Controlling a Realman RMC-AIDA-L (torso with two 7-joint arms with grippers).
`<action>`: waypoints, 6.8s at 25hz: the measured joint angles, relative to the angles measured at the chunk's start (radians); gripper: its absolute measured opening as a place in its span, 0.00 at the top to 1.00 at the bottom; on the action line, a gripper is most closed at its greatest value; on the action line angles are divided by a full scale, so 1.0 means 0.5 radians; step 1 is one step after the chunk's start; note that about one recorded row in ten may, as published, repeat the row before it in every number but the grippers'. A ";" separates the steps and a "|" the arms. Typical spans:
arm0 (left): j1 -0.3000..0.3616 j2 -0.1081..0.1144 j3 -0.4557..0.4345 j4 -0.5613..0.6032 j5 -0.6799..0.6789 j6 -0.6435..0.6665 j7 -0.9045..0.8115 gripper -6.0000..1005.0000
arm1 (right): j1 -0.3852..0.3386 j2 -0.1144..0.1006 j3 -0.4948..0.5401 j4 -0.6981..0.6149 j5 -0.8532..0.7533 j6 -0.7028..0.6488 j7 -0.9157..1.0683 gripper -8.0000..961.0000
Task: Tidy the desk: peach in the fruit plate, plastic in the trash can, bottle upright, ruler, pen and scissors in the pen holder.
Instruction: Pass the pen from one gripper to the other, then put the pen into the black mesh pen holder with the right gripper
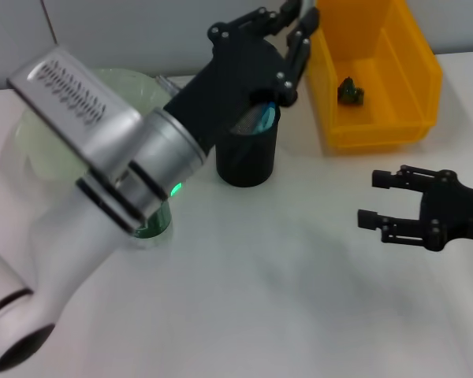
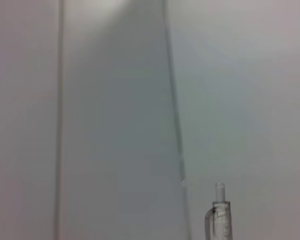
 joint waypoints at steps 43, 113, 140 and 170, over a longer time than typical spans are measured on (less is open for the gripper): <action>0.422 0.010 -0.303 -0.240 1.251 0.609 -0.946 0.82 | -0.133 -0.141 -0.160 -0.222 1.051 -0.786 0.362 0.21; 0.353 0.014 -0.258 -0.252 1.263 0.617 -1.016 0.82 | 0.044 -0.022 -0.909 -0.180 1.021 -0.430 0.483 0.62; 0.336 0.026 -0.278 -0.257 1.383 0.621 -1.147 0.36 | -0.057 -0.004 -0.998 -0.304 1.233 -0.439 0.338 0.77; 0.590 0.056 -0.469 -0.522 1.516 0.731 -0.990 0.32 | 0.455 -0.001 -0.736 0.850 1.942 0.393 -1.091 0.72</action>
